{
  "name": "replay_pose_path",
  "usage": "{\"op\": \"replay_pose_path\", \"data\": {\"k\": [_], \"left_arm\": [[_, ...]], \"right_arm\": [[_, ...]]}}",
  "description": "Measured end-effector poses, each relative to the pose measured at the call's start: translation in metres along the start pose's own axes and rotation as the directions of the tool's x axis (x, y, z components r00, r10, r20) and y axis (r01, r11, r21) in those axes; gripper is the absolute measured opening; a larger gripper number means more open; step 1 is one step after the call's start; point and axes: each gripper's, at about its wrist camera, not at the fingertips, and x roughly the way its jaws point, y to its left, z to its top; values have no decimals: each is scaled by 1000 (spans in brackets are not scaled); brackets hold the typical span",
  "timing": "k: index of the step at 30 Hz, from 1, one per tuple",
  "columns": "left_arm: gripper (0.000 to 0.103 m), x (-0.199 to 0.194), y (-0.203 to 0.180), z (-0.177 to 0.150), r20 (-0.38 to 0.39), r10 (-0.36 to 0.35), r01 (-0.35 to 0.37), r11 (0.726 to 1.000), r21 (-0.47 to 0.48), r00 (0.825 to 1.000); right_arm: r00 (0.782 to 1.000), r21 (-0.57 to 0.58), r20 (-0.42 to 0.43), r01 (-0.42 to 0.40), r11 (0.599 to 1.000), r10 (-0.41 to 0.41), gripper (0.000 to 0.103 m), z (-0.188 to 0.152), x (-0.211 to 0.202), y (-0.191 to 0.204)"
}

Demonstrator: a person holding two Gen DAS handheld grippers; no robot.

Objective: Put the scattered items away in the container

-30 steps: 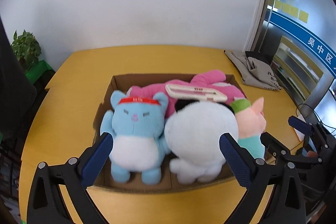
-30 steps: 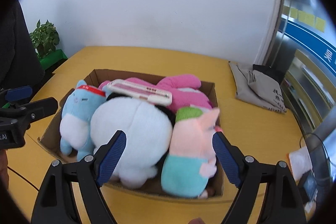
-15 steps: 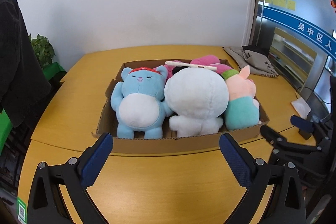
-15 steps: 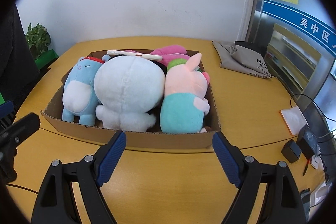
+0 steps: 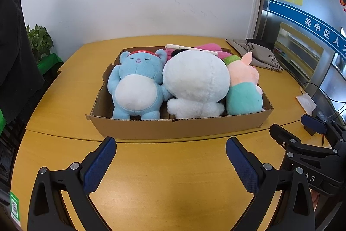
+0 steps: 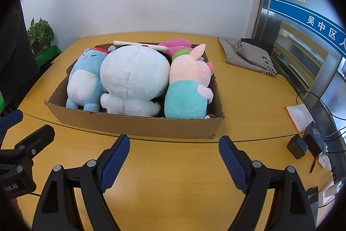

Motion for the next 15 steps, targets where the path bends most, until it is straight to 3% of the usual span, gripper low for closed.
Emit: {"op": "replay_pose_path", "data": {"k": [15], "left_arm": [[103,1,-5,-3,-3,-23,23,1000,2,1000]], "right_arm": [[1000,11,-14,13,1000,-13,84,-1,6,-1]]}}
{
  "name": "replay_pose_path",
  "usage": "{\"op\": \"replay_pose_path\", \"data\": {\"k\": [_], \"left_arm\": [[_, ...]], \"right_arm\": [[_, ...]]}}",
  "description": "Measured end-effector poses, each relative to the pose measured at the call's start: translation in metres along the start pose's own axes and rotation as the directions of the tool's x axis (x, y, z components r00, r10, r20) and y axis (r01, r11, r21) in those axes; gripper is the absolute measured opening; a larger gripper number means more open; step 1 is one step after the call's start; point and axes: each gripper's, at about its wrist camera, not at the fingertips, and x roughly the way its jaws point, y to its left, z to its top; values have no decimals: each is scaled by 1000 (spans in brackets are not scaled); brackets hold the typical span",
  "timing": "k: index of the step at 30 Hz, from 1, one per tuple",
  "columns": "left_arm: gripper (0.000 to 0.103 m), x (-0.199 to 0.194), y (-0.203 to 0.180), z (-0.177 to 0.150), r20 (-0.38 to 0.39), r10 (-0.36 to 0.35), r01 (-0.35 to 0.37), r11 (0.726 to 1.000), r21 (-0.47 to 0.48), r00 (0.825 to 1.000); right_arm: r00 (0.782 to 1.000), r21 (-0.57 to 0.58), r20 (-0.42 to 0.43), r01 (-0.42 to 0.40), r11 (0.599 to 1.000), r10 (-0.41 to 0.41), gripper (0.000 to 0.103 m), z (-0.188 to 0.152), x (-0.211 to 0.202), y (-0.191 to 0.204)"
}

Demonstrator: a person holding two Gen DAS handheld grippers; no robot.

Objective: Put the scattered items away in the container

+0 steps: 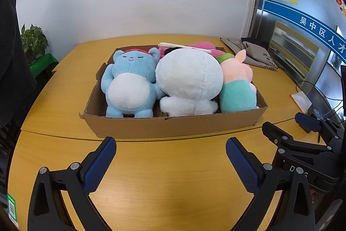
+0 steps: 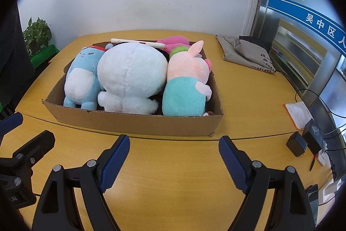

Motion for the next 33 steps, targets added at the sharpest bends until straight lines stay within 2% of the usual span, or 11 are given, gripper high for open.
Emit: {"op": "replay_pose_path", "data": {"k": [13,33], "left_arm": [[103,9,4,-4,-32,26,-26,1000,-11,999],[103,11,-5,-11,-47,22,-21,1000,13,999]], "right_arm": [[1000,13,7,-2,1000,2,84,2,1,0],[1000,21,-8,-8,1000,8,84,-5,5,-2]]}}
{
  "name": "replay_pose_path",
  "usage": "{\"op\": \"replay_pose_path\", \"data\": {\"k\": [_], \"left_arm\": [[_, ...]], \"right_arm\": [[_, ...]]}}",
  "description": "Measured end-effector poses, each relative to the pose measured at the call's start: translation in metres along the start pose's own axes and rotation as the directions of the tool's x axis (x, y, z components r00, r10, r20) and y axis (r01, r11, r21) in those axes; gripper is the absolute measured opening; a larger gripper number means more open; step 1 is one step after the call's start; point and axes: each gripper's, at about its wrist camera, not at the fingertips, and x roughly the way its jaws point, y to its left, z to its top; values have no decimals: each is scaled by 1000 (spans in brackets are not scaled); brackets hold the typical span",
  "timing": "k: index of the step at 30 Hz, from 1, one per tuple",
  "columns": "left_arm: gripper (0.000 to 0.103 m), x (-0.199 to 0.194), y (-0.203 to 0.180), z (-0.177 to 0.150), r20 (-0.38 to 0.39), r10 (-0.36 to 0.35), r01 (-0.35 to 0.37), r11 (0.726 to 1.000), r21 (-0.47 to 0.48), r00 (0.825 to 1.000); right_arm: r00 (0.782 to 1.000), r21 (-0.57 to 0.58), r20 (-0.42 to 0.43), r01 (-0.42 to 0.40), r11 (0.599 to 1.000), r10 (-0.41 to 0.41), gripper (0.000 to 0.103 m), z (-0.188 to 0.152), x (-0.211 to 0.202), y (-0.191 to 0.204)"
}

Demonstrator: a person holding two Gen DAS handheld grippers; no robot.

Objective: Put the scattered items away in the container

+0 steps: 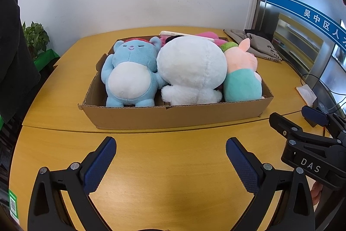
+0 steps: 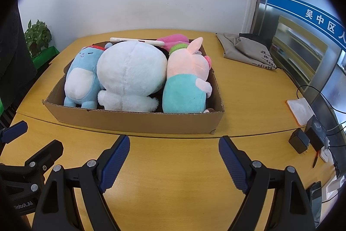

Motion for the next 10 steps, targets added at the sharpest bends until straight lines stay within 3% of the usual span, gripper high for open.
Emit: {"op": "replay_pose_path", "data": {"k": [10], "left_arm": [[103,0,-1,-3,5,17,-17,1000,2,1000]], "right_arm": [[1000,-5,-2,1,1000,-1,84,-2,1,2]]}}
